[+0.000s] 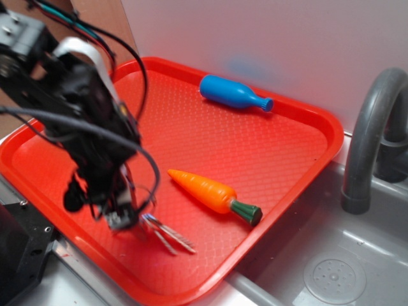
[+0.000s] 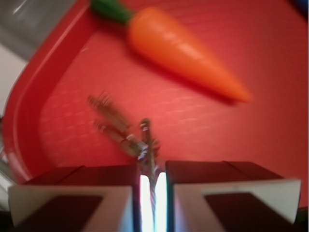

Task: Grab the silver keys.

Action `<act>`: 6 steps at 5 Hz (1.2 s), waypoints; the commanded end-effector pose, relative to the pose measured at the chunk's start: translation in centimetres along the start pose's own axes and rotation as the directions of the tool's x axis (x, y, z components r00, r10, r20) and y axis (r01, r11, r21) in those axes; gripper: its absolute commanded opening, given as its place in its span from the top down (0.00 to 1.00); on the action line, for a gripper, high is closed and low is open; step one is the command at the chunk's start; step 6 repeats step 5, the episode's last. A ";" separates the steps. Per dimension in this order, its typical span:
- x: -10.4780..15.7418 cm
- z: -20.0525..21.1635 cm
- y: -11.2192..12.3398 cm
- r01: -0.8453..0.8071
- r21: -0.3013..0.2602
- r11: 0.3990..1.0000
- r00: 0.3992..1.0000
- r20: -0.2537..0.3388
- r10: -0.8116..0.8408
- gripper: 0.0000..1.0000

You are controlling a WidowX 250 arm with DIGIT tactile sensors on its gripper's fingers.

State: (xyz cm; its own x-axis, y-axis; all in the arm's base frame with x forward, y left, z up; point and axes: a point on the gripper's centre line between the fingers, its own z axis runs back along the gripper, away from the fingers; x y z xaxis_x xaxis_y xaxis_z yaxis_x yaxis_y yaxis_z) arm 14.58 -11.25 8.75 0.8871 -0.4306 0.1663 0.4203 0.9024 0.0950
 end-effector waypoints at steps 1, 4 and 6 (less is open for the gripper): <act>0.2 10.0 6.2 -0.316 -0.197 0.928 0.942 0.048 0.331 1.00; 2.4 15.9 8.8 -0.451 -0.133 0.883 0.889 0.019 0.457 1.00; 2.0 16.7 8.8 -0.467 -0.147 0.872 0.880 0.020 0.475 1.00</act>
